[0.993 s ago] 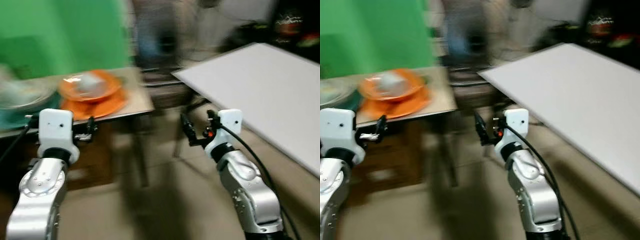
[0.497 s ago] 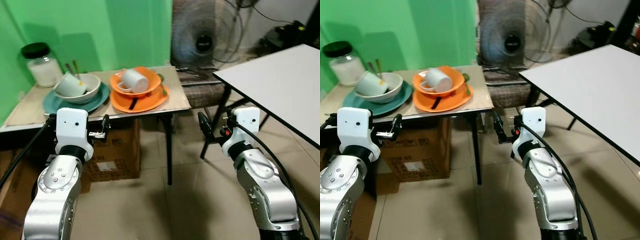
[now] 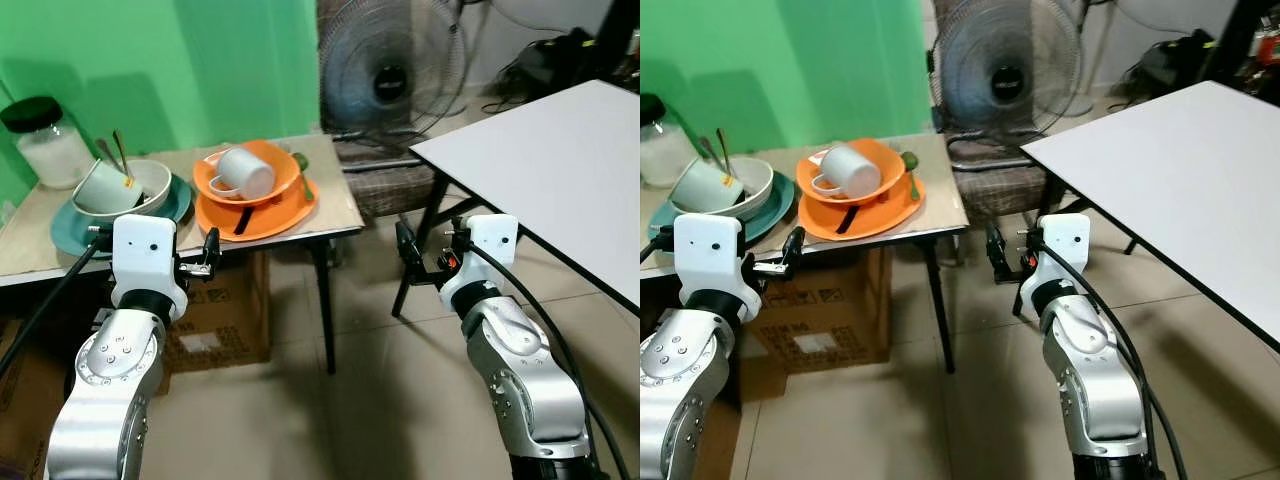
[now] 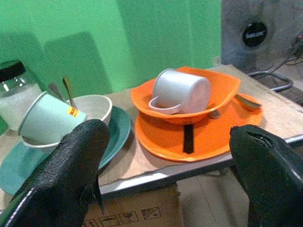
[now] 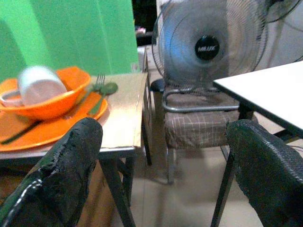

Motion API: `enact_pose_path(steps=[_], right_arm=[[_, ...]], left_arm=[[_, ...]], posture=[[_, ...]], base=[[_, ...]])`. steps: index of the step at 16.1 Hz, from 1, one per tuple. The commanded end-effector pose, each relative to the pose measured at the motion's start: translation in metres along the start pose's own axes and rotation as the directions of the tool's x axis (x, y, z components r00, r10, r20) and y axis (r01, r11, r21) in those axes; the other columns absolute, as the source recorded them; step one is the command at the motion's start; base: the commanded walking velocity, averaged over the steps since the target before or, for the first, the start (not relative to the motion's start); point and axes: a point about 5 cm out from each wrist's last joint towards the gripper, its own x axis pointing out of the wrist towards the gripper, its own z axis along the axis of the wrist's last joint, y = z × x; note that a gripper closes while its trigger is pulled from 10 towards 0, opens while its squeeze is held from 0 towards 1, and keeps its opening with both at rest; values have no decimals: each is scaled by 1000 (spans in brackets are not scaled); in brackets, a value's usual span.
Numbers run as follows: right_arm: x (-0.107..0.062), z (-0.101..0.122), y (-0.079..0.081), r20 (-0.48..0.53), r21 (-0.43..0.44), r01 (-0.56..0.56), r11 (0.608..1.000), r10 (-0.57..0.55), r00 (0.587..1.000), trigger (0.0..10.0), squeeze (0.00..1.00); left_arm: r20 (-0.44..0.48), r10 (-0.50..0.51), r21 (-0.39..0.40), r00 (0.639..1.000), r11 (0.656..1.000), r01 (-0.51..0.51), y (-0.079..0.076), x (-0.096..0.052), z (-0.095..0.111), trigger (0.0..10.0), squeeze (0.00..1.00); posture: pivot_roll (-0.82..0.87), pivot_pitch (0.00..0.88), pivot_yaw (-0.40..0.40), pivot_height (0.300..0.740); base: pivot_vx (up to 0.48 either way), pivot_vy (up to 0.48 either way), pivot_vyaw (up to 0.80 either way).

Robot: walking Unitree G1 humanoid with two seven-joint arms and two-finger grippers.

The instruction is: Setting the table

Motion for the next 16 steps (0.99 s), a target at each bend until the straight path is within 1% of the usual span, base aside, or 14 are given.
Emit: enact_pose_path(steps=[1, 5, 6, 9, 16], right_arm=[[5, 2, 9, 8, -10, -28, 1000, 28, 1000, 10000, 0], [7, 4, 12, 16, -1, -47, 999, 47, 999, 10000, 0], [8, 5, 12, 30, 7, -47, 999, 47, 998, 10000, 0], [10, 5, 13, 24, 34, -60, 998, 59, 998, 10000, 0], [16, 10, 12, 37, 13, -92, 996, 92, 995, 10000, 0]], left_arm=[[0, 17, 11, 1000, 1000, -17, 5, -1, 1, 10000, 0], [-2, 14, 17, 1000, 1000, -14, 6, -3, 0, 10000, 0], [-2, 14, 19, 1000, 1000, -14, 6, -4, 0, 10000, 0], [-1, 10, 21, 1000, 1000, -10, 5, -5, 0, 10000, 0], [-6, -12, 29, 1000, 1000, 12, 1, -9, -1, 10000, 0]], posture=[[-71, 0, 69, 740], [-65, 0, 64, 740], [-64, 0, 63, 740], [-62, 0, 61, 740], [-52, 0, 41, 740]], base=[[304, 0, 800], [302, 0, 800], [300, 0, 456], [301, 0, 0], [302, 0, 0]])
